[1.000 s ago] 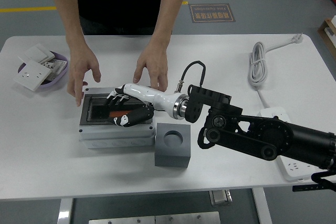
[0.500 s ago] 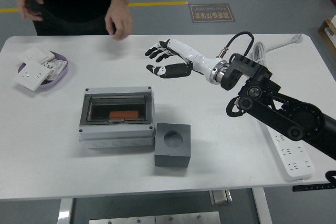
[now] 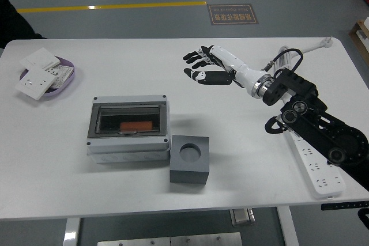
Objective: Pick up the cylinder from the cube,place it in the box,flap close box
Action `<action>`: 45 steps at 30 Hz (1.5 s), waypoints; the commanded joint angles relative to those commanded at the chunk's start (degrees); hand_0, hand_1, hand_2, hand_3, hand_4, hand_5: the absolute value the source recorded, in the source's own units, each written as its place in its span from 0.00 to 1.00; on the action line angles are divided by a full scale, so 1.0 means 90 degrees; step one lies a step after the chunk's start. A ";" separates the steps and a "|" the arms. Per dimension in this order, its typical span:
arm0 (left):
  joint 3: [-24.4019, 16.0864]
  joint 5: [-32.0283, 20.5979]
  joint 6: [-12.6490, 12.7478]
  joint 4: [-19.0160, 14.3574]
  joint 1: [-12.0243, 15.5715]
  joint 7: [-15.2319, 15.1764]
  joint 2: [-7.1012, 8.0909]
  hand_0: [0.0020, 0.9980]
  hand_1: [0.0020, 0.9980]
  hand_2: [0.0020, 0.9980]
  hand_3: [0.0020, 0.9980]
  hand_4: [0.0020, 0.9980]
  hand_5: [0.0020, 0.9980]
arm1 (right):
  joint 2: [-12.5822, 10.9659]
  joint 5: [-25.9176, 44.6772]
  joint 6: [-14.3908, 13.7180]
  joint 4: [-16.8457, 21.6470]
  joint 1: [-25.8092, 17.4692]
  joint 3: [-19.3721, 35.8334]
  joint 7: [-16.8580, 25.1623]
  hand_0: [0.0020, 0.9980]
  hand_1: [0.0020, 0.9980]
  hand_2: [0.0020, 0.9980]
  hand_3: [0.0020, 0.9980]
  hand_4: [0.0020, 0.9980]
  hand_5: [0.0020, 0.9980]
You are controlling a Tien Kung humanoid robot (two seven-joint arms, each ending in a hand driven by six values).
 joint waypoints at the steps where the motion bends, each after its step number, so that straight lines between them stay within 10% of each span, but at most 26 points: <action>1: -0.0001 0.0007 -0.0002 0.0000 0.0001 0.0001 0.0000 0.92 0.85 0.86 0.95 0.00 0.00 | -0.0015 0.0013 0.0001 0.0018 -0.0020 0.0039 0.0026 0.80 0.70 0.73 0.71 0.65 0.37; 30: 0.0026 -0.0056 0.0004 0.0000 0.0071 -0.0006 0.0010 0.92 0.85 0.86 0.95 0.00 0.00 | -0.0534 -0.0177 0.0359 0.0457 -0.0481 0.1035 0.0421 0.81 0.71 0.73 0.71 0.67 0.43; 45: -0.0012 -0.0040 -0.0018 0.0000 0.0066 -0.0031 0.0022 0.92 0.85 0.86 0.95 0.00 0.00 | -0.0705 0.0073 -0.0292 0.0541 -0.0484 0.1287 0.0726 0.80 0.71 0.73 0.70 0.68 0.44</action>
